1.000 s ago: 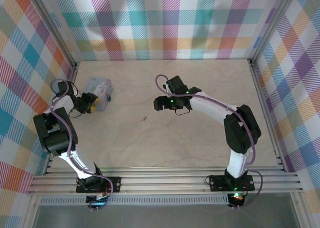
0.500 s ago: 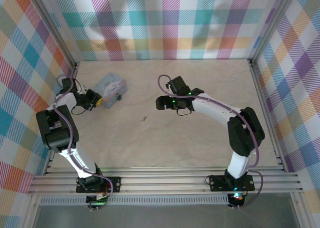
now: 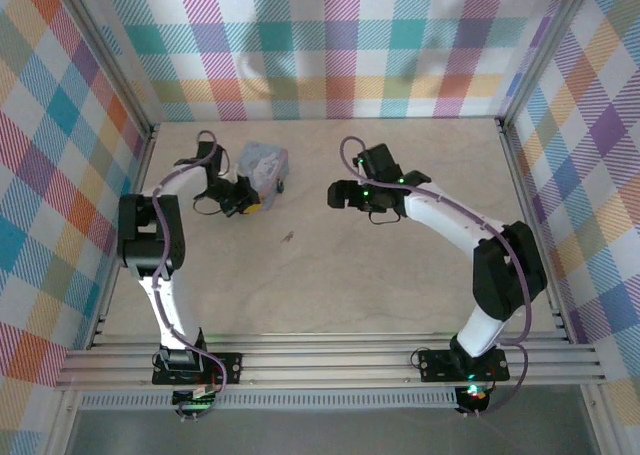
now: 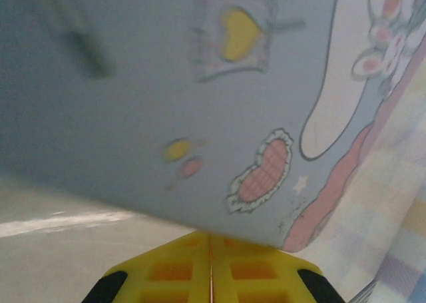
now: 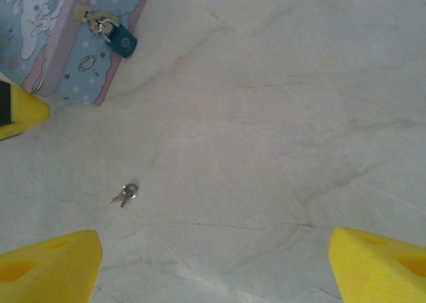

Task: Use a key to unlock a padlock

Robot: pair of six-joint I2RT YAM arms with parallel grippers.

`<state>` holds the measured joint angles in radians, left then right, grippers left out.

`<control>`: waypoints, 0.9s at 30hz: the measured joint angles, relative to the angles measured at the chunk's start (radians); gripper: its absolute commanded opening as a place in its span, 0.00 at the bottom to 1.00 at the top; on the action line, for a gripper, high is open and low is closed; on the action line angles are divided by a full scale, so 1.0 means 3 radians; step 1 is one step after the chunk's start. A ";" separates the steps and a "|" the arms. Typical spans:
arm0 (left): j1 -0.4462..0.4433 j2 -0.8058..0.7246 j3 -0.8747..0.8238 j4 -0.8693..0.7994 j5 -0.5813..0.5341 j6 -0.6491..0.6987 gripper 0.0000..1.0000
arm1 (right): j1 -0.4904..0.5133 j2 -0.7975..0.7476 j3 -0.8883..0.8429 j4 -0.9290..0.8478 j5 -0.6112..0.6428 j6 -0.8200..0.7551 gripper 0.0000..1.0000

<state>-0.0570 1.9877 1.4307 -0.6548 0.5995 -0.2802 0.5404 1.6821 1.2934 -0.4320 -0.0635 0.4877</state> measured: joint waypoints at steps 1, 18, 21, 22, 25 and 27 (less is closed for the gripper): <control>-0.0076 0.0048 0.0081 -0.0041 -0.0011 0.0043 0.07 | -0.0057 -0.0001 -0.0005 -0.0019 -0.0036 0.0010 0.88; -0.0188 -0.0042 0.0673 -0.0249 -0.0290 -0.0061 0.56 | -0.0328 0.0769 0.1326 -0.0312 -0.0395 -0.0028 0.83; 0.0033 -0.0006 0.1062 -0.0320 -0.0532 -0.0263 0.57 | -0.0268 0.1039 0.1542 -0.0346 -0.0446 -0.0028 0.83; 0.0113 0.0037 0.1227 -0.0346 -0.0617 -0.0342 0.57 | -0.0249 0.1092 0.1567 -0.0361 -0.0458 -0.0028 0.83; 0.0282 0.0315 0.1784 -0.0387 -0.0820 -0.0534 0.58 | -0.0224 0.1148 0.1560 -0.0423 -0.0469 -0.0028 0.84; 0.0355 0.0621 0.2221 -0.0436 -0.0928 -0.0615 0.58 | -0.0203 0.1138 0.1530 -0.0436 -0.0467 -0.0029 0.84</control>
<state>0.0494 2.1738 2.0972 -0.7856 0.3210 -0.4648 0.4793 2.0235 1.7523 -0.5629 -0.2035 0.4789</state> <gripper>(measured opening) 0.576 0.837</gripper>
